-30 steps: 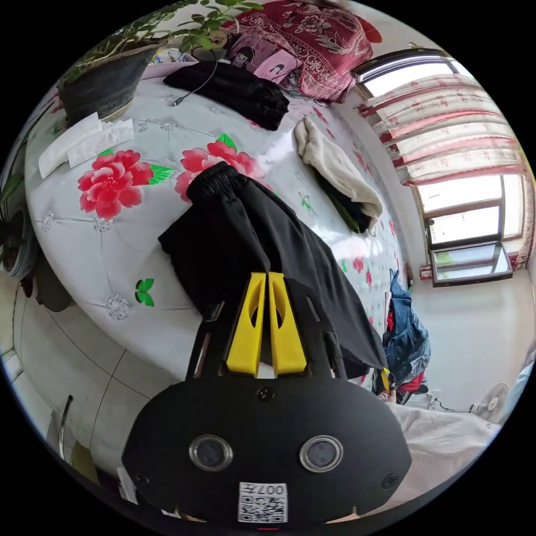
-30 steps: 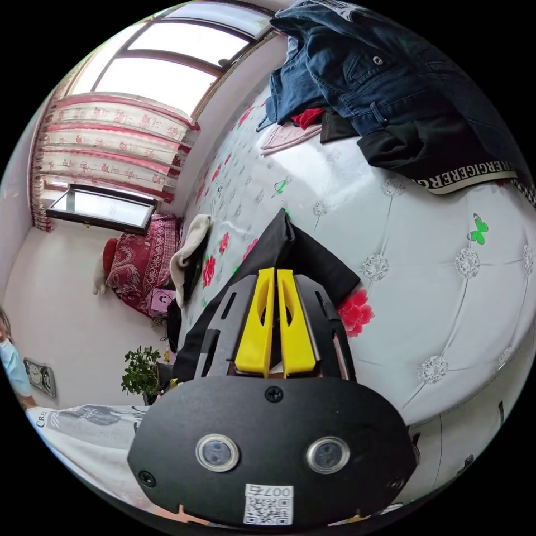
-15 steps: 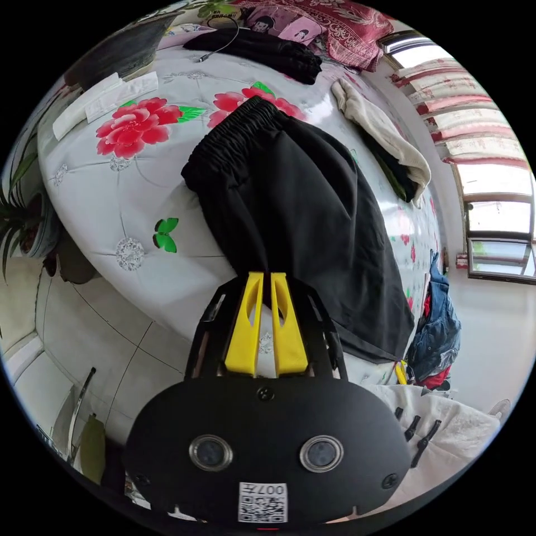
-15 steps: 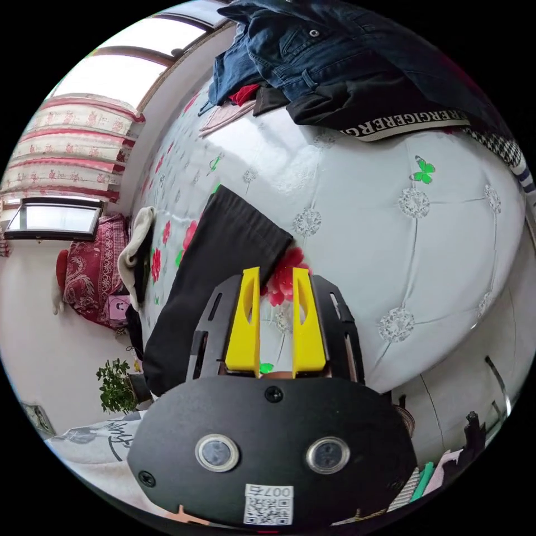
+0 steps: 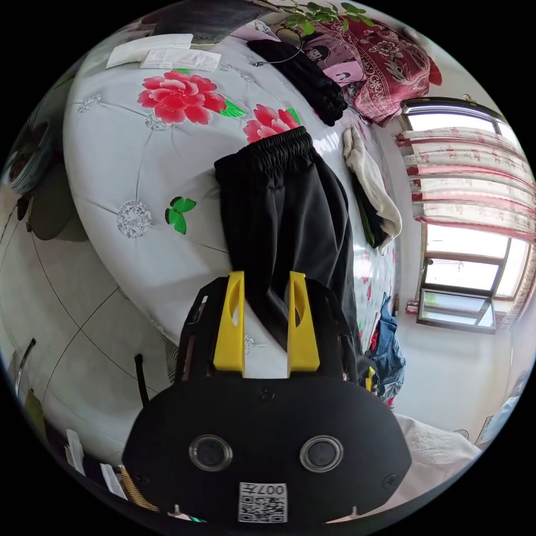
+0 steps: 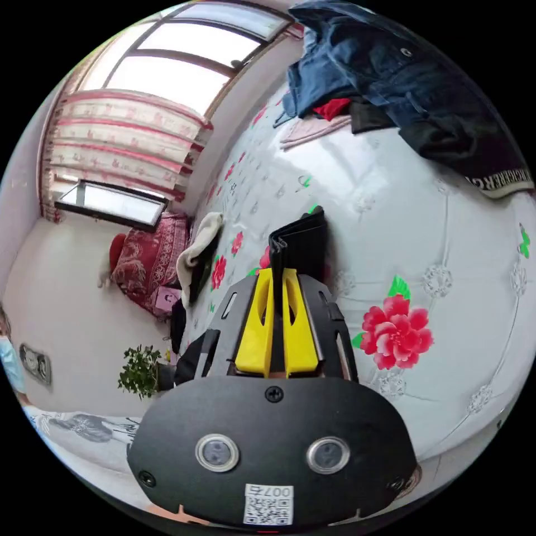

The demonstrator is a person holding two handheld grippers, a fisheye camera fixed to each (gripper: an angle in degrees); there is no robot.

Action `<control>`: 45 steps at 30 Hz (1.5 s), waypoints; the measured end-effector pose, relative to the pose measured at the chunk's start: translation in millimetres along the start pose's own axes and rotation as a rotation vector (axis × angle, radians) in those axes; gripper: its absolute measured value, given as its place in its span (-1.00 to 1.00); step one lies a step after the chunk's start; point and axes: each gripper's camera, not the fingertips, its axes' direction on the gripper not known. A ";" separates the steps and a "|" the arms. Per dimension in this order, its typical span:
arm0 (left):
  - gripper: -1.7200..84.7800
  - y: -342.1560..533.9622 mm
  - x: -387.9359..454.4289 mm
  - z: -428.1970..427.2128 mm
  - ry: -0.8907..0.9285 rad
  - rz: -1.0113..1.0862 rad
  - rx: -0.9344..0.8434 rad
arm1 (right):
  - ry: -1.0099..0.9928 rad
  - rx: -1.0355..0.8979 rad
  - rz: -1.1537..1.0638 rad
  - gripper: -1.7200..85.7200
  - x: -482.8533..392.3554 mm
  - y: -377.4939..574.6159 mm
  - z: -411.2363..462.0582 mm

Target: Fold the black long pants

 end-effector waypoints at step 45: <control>-0.79 235.2 251.3 230.2 0.097 1.285 -0.668 | -0.001 -0.366 -0.075 -0.78 -5.1 56.4 19.5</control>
